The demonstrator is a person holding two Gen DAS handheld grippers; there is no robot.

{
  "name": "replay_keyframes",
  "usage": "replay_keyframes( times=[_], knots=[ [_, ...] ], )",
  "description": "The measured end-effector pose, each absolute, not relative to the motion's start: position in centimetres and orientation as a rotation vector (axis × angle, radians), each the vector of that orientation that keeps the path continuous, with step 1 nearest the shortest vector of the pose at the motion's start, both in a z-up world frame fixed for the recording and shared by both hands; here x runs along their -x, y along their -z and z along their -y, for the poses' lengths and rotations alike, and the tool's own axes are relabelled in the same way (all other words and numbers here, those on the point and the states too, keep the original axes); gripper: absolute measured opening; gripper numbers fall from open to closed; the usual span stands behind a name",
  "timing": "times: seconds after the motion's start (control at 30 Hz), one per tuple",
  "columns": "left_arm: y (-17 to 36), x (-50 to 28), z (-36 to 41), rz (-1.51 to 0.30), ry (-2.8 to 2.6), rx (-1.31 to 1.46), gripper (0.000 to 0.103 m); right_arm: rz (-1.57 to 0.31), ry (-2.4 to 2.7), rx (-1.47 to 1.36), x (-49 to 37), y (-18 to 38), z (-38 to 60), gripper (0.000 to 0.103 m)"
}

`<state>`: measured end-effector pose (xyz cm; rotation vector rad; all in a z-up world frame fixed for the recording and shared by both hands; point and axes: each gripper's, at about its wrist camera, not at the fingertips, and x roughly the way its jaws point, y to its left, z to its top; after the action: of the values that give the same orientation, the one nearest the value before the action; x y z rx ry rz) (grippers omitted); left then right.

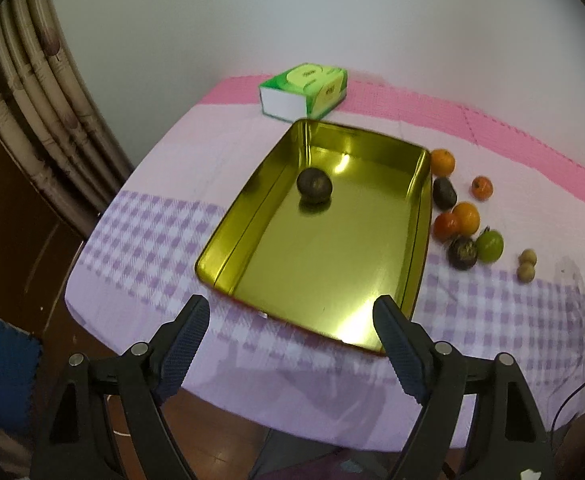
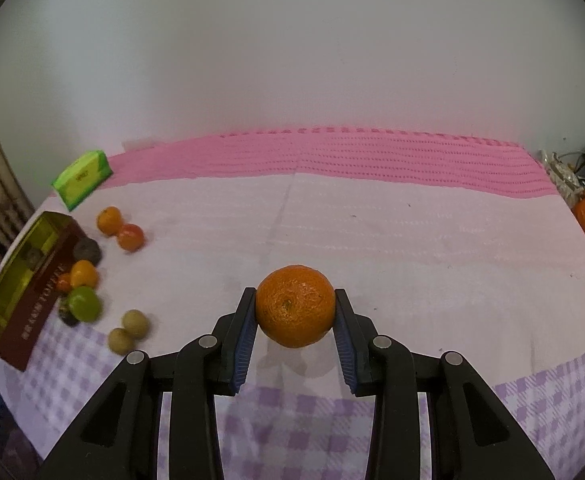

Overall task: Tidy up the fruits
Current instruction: 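Lower the tangerine into the gold tray and open the right gripper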

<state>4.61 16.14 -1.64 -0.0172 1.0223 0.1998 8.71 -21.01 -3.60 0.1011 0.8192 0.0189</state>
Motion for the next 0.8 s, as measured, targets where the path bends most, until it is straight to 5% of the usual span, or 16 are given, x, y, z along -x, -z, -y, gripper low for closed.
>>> replay_keyframes(
  times=[0.5,0.8],
  knots=[
    [1.4,-4.5,-19.0,-0.981,-0.286,0.026,0.081,-0.762,-0.394,0.011,-10.4,-2.4,4.5,0.038],
    [1.8,-4.7,-20.2,-0.988,-0.310,0.016,0.081,-0.834,-0.564,0.109,-14.8,-0.7,-6.0,0.038]
  ],
)
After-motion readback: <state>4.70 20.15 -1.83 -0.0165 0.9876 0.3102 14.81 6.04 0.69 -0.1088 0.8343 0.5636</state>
